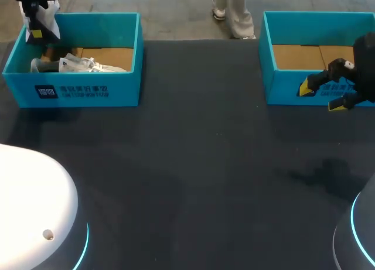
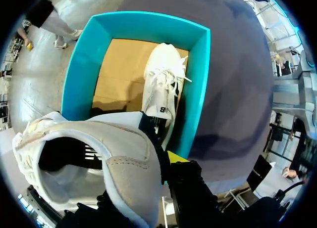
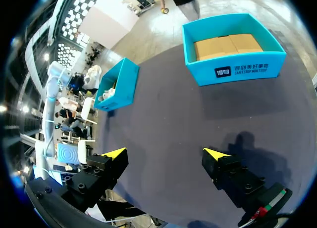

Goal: Take the shoe out of the shoebox, open the shoe tongue, remove and reinsert the insole, then place the shoe into the shoebox

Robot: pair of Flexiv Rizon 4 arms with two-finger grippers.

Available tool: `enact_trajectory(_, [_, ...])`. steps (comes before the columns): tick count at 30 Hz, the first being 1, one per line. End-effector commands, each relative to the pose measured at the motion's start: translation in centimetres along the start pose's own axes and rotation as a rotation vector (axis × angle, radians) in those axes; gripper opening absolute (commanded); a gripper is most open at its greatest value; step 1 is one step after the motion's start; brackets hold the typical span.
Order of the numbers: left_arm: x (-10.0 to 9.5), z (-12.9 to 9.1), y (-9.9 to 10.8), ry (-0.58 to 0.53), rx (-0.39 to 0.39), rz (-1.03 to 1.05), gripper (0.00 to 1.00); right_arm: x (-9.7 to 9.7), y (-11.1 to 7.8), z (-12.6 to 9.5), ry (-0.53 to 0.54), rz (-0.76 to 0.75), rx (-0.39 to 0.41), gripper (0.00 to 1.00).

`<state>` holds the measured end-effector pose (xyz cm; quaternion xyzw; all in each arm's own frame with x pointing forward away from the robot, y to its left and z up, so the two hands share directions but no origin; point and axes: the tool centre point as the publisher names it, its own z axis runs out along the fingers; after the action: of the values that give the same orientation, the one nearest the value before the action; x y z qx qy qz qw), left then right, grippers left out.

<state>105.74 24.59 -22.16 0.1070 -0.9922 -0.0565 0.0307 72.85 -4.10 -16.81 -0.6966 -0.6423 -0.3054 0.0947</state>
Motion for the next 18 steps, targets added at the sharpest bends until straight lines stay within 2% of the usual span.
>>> enact_trajectory(1, [-0.1,-0.2,0.1,0.001,0.000,0.001,0.00,0.0,0.0,0.1,-0.002,0.001,-0.001,1.00])
enact_trajectory(7, [-0.2,-0.2,0.2,-0.008,-0.016,0.021,0.00,0.0,0.0,0.1,-0.002,0.001,-0.001,1.00])
enact_trajectory(10, [-0.6,-0.7,0.8,-0.026,0.000,0.202,0.00,0.0,0.0,0.1,-0.002,0.001,-0.001,1.00])
enact_trajectory(13, [-0.9,-0.9,1.4,-0.017,-0.036,0.388,0.00,0.0,0.0,0.1,-0.002,0.001,-0.001,1.00])
enact_trajectory(14, [-1.0,-1.0,1.8,-0.039,-0.020,0.430,0.00,0.0,0.0,0.1,-0.002,0.001,-0.001,1.00])
enact_trajectory(15, [-1.1,-1.1,2.0,-0.013,-0.017,0.512,0.00,0.0,0.0,0.1,-0.002,0.001,-0.001,1.00])
enact_trajectory(18, [-1.1,-1.1,2.7,-0.021,-0.071,0.711,0.00,0.0,0.0,0.1,-0.002,0.001,-0.001,1.00])
